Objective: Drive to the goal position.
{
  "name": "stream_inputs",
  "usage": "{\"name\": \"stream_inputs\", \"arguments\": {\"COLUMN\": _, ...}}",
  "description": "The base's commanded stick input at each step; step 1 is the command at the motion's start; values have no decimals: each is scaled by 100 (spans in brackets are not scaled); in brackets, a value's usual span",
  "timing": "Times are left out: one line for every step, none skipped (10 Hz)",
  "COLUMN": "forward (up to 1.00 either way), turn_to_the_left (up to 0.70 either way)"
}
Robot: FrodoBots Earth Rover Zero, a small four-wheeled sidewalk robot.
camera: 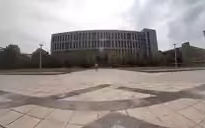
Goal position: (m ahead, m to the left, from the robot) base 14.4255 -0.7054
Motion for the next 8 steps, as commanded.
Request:
{"name": "stream_inputs", "arguments": {"forward": 70, "turn_to_the_left": 0}}
{"name": "stream_inputs", "arguments": {"forward": 70, "turn_to_the_left": 0}}
{"name": "stream_inputs", "arguments": {"forward": 70, "turn_to_the_left": 0}}
{"name": "stream_inputs", "arguments": {"forward": 70, "turn_to_the_left": 0}}
{"name": "stream_inputs", "arguments": {"forward": 70, "turn_to_the_left": 0}}
{"name": "stream_inputs", "arguments": {"forward": 70, "turn_to_the_left": 0}}
{"name": "stream_inputs", "arguments": {"forward": 70, "turn_to_the_left": 0}}
{"name": "stream_inputs", "arguments": {"forward": 70, "turn_to_the_left": 0}}
